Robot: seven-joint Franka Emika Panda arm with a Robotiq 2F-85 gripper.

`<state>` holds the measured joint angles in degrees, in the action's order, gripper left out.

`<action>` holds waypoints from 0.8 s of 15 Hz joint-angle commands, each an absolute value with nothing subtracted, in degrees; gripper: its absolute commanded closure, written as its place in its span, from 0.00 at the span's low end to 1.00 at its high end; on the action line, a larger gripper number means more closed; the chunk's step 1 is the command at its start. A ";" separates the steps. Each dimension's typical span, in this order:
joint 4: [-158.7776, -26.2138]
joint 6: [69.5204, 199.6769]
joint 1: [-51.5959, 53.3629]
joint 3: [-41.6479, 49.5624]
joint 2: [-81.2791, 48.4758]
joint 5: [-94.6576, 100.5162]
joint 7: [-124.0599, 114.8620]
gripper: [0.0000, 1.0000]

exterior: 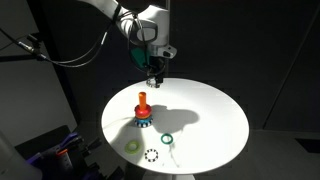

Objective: Put the transparent ring on the stake

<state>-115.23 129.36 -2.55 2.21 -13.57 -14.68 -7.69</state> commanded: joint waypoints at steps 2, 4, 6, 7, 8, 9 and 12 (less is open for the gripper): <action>-115.51 124.33 -2.46 1.91 -10.86 -14.61 -8.49 0.30; -116.18 123.23 -2.17 1.95 -10.25 -13.83 -8.96 0.30; -117.15 122.93 -1.99 2.04 -9.94 -13.20 -8.99 0.30; -117.52 122.83 -1.95 2.08 -9.94 -13.02 -8.98 0.30; -117.85 122.75 -1.94 2.11 -9.97 -12.79 -9.03 0.30; -118.44 122.84 -1.90 2.18 -9.92 -12.42 -9.17 0.30; -119.91 122.85 -1.76 2.31 -9.74 -10.81 -9.63 0.30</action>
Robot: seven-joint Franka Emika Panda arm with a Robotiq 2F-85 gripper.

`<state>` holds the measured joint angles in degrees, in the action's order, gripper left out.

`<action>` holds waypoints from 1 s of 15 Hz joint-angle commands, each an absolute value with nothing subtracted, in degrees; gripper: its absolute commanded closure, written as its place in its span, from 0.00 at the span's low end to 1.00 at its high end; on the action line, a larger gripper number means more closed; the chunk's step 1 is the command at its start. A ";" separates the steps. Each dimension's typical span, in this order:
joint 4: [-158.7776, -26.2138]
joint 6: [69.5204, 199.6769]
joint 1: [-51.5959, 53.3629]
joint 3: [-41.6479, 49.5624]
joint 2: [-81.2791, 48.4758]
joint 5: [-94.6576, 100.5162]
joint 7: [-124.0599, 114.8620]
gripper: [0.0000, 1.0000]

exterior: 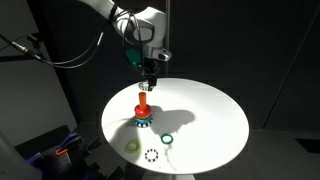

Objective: Put the transparent ring on the stake

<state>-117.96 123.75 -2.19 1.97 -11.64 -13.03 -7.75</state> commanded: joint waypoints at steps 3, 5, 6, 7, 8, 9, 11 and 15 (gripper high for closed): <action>-121.33 122.61 -1.63 2.22 -9.02 -9.45 -9.61 0.30; -122.30 122.60 -1.51 2.26 -8.42 -8.28 -9.94 0.30; -122.74 122.53 -1.49 2.25 -8.19 -7.83 -9.96 0.30; -123.30 122.61 -1.42 2.27 -7.89 -7.16 -10.22 0.30; -123.79 122.67 -1.39 2.25 -7.60 -6.75 -10.38 0.30; -124.25 122.77 -1.34 2.23 -7.34 -6.29 -10.63 0.30; -125.19 123.48 -1.24 2.21 -6.89 -5.41 -11.11 0.30; -126.33 126.48 -0.90 2.41 -6.93 -1.93 -13.12 0.30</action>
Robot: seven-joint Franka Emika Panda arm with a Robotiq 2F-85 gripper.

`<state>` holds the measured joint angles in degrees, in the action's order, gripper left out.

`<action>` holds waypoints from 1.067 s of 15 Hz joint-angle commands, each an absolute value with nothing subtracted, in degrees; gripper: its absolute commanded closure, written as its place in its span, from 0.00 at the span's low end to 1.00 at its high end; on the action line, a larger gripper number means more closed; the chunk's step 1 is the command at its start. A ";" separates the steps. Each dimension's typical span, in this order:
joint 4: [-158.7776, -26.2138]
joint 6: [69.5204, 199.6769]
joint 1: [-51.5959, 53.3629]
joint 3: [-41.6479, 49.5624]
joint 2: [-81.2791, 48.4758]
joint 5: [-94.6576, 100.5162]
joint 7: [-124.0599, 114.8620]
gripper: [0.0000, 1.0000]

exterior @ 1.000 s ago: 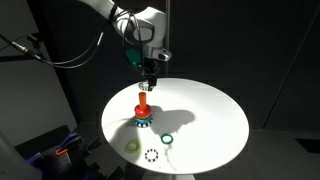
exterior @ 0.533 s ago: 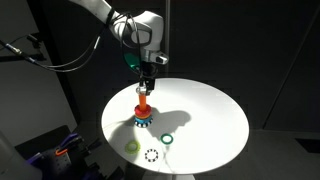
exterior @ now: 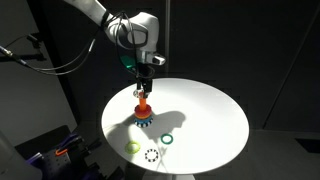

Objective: Put the transparent ring on the stake

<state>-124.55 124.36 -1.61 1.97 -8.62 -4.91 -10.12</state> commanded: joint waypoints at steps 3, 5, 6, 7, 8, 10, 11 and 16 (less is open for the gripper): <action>-126.17 128.73 -0.89 2.56 -7.14 0.31 -15.02 0.30; -126.18 129.59 -0.99 2.62 -7.29 1.10 -15.74 0.30; -126.20 129.84 -1.06 2.62 -7.38 1.13 -15.76 0.30; -126.29 130.15 -1.10 2.63 -7.45 1.12 -15.83 0.30; -126.31 130.23 -1.14 2.63 -7.48 0.90 -15.70 0.30; -126.10 129.94 -1.18 2.54 -7.28 0.32 -15.24 0.30; -126.11 129.98 -1.16 2.46 -7.20 0.10 -15.04 0.30; -126.16 129.78 -1.14 2.00 -6.77 -1.20 -14.10 0.30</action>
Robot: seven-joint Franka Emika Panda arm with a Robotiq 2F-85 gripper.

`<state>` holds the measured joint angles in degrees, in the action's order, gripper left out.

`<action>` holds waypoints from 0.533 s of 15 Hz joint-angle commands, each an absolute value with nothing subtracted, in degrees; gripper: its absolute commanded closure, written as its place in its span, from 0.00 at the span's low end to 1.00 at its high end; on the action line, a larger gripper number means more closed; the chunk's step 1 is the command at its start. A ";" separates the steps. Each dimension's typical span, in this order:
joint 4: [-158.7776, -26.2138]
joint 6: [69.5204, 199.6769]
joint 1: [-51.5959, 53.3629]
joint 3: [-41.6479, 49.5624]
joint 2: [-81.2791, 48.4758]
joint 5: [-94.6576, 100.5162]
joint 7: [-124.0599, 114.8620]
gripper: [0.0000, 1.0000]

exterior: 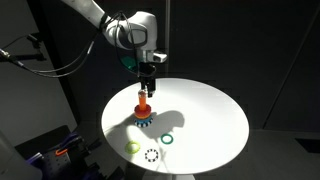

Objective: Put the transparent ring on the stake

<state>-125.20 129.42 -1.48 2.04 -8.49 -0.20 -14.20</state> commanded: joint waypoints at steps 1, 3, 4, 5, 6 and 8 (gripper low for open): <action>-126.22 129.86 -1.13 1.91 -6.70 -1.43 -14.02 0.30; -126.26 129.88 -1.07 1.78 -6.57 -1.55 -14.02 0.30; -126.23 129.83 -1.04 1.74 -6.65 -1.46 -14.15 0.30; -126.21 129.84 -1.08 1.72 -6.79 -1.56 -14.09 0.30; -126.12 129.82 -1.11 1.72 -6.96 -1.63 -14.07 0.30; -125.93 129.74 -1.15 1.68 -7.25 -1.92 -13.86 0.30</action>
<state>-125.20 129.43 -1.38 1.60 -8.33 -0.64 -14.20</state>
